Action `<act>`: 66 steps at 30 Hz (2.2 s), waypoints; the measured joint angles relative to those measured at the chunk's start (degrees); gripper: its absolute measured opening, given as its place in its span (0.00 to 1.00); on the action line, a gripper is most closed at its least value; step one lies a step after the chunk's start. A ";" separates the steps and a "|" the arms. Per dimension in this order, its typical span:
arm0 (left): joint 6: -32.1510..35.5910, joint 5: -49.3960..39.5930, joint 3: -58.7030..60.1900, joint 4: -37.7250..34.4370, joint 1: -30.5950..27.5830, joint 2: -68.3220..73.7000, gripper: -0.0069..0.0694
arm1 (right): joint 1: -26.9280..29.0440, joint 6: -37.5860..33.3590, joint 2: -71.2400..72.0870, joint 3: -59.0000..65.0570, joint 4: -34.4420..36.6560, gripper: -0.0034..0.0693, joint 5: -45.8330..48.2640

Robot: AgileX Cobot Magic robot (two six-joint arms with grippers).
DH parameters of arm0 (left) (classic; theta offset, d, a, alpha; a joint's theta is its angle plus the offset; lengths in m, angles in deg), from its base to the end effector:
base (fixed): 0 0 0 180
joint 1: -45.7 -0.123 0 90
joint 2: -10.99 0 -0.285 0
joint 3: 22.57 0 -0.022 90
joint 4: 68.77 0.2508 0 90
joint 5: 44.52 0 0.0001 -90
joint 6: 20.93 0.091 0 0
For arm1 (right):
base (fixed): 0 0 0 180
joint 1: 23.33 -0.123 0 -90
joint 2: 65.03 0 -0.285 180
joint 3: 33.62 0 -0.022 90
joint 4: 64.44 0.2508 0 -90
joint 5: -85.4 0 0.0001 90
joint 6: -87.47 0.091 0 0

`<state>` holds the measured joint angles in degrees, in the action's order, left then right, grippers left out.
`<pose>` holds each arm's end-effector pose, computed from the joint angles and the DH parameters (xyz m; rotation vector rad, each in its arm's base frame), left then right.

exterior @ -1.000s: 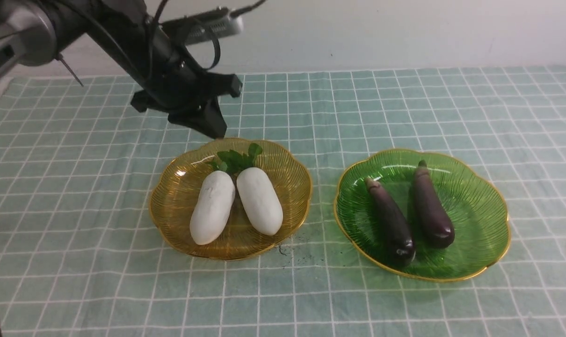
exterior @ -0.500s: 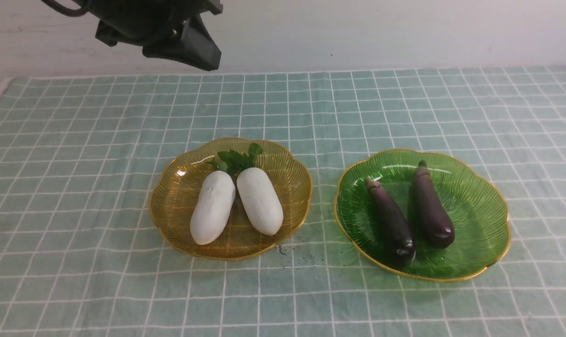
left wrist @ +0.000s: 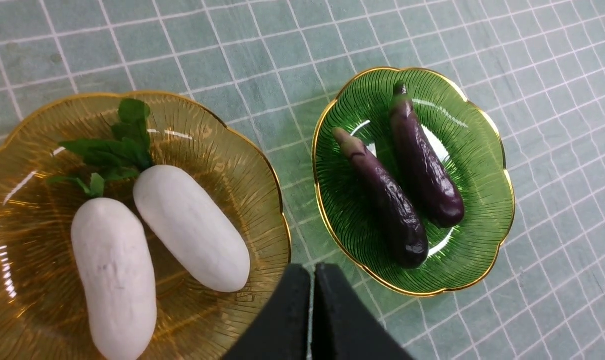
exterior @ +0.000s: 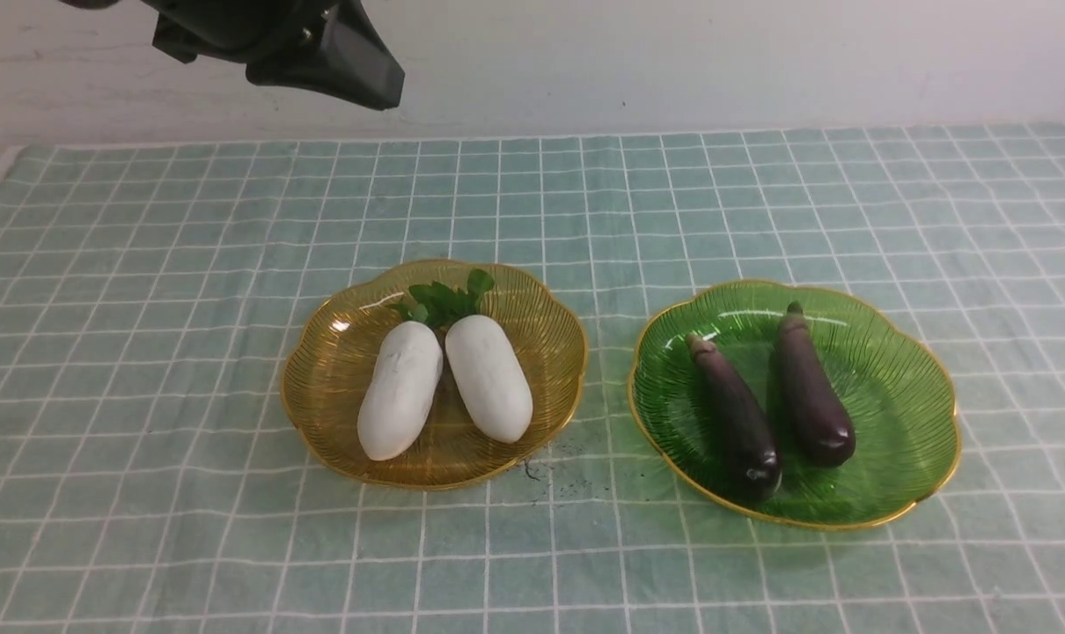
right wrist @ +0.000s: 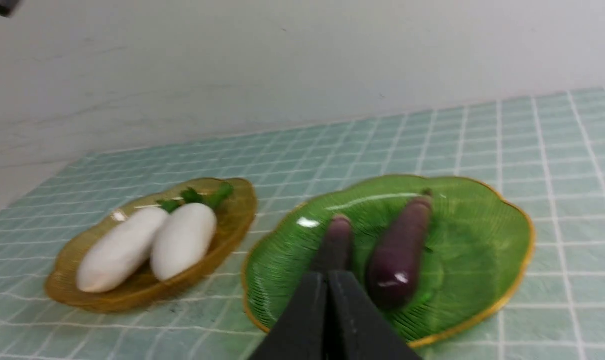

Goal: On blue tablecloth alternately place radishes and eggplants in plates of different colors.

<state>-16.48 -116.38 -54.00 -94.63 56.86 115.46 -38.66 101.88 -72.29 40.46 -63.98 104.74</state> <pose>0.3404 -0.1056 0.4269 0.3322 2.4690 -0.6449 0.0494 0.0138 0.2016 -0.0095 1.7730 0.3849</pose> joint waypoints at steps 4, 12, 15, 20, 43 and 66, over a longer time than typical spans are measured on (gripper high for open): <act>0.34 0.00 0.00 1.56 0.00 0.04 0.08 | 5.41 0.00 0.02 2.97 0.02 0.03 0.00; 0.38 0.00 0.00 4.50 0.00 0.13 0.08 | 13.33 -0.04 0.02 4.67 0.07 0.03 0.66; 0.38 0.00 0.00 4.95 0.00 0.24 0.08 | 16.80 -0.04 0.09 4.67 0.07 0.03 1.01; 0.45 0.00 0.00 5.19 0.00 0.24 0.08 | 19.43 -0.04 0.09 4.67 0.07 0.03 1.01; 2.59 -0.99 3.42 9.06 1.01 -21.55 0.08 | 19.44 -6.69 0.09 4.67 -0.46 0.03 1.15; 2.59 -1.22 17.84 9.78 1.01 -26.51 0.08 | 19.44 -10.41 0.14 4.62 -0.46 0.03 1.35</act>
<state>-13.89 -117.60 -36.16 -84.85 57.87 88.95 -19.23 91.47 -72.16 45.08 -64.44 106.08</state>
